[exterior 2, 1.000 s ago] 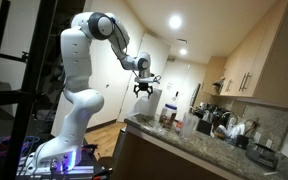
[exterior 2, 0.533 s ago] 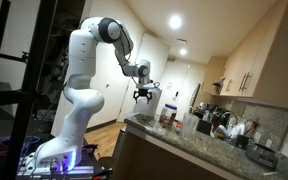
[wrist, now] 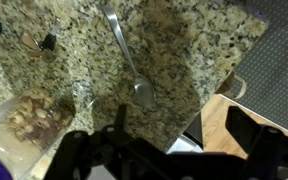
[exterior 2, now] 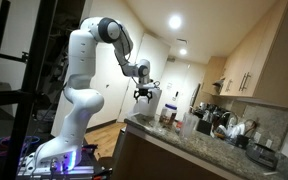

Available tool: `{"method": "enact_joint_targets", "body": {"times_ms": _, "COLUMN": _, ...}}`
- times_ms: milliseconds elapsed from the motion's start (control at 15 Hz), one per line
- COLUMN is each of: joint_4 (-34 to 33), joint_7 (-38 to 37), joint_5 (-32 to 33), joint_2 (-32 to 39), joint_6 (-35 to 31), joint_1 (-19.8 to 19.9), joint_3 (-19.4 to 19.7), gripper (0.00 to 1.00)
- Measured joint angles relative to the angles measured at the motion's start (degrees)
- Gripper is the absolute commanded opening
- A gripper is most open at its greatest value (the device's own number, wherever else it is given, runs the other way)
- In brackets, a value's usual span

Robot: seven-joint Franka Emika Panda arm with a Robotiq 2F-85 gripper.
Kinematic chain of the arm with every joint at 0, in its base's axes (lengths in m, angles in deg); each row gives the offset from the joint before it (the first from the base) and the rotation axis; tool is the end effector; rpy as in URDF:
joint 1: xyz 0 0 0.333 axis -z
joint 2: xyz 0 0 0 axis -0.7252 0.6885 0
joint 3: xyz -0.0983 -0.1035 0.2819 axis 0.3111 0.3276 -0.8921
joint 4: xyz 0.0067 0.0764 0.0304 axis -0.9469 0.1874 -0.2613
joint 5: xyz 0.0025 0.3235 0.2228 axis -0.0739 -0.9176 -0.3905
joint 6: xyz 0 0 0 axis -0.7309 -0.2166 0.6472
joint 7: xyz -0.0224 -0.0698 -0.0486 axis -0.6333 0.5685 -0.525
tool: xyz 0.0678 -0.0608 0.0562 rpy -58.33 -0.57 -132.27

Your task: Pick the silver spoon on the counter and put it in the cup

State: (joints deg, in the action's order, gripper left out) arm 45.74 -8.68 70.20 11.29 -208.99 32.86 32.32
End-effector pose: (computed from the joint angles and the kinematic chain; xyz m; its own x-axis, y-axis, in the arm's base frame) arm 0.4650 0.1379 0.4683 0.5573 0.8182 0.1415 0.7734 -0.5735 0.2699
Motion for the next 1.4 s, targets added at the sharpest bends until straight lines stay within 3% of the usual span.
{"method": "enact_joint_targets", "body": {"times_ms": 133, "joint_4": -0.07, "joint_7": -8.19, "joint_5": 5.85, "joint_2": -0.25, "joint_6": 1.98, "joint_1": 1.74, "joint_3": -1.63, "gripper": 1.0}}
{"method": "enact_joint_targets", "body": {"times_ms": 200, "joint_4": -0.09, "joint_7": -11.3, "joint_5": 5.46, "joint_2": -0.4, "joint_6": 3.54, "joint_1": 1.96, "joint_3": -2.14, "gripper": 1.0}}
{"method": "enact_joint_targets", "body": {"times_ms": 533, "joint_4": -0.1, "joint_7": -14.54, "joint_5": 5.05, "joint_2": -0.51, "joint_6": 4.73, "joint_1": 2.0, "joint_3": -2.8, "gripper": 1.0}}
{"method": "enact_joint_targets", "body": {"times_ms": 800, "joint_4": 0.2, "joint_7": -20.71, "joint_5": 4.23, "joint_2": -1.04, "joint_6": -3.58, "joint_1": 2.28, "joint_3": -2.61, "gripper": 1.0}}
{"method": "enact_joint_targets", "body": {"times_ms": 1200, "joint_4": 0.09, "joint_7": -27.3, "joint_5": 4.28, "joint_2": -19.07, "joint_6": 0.27, "joint_1": 7.62, "joint_3": -1.72, "gripper": 1.0}}
{"method": "enact_joint_targets", "body": {"times_ms": 1400, "joint_4": 0.81, "joint_7": -27.66, "joint_5": 4.24, "joint_2": -22.94, "joint_6": 1.42, "joint_1": 8.05, "joint_3": -1.58, "gripper": 1.0}}
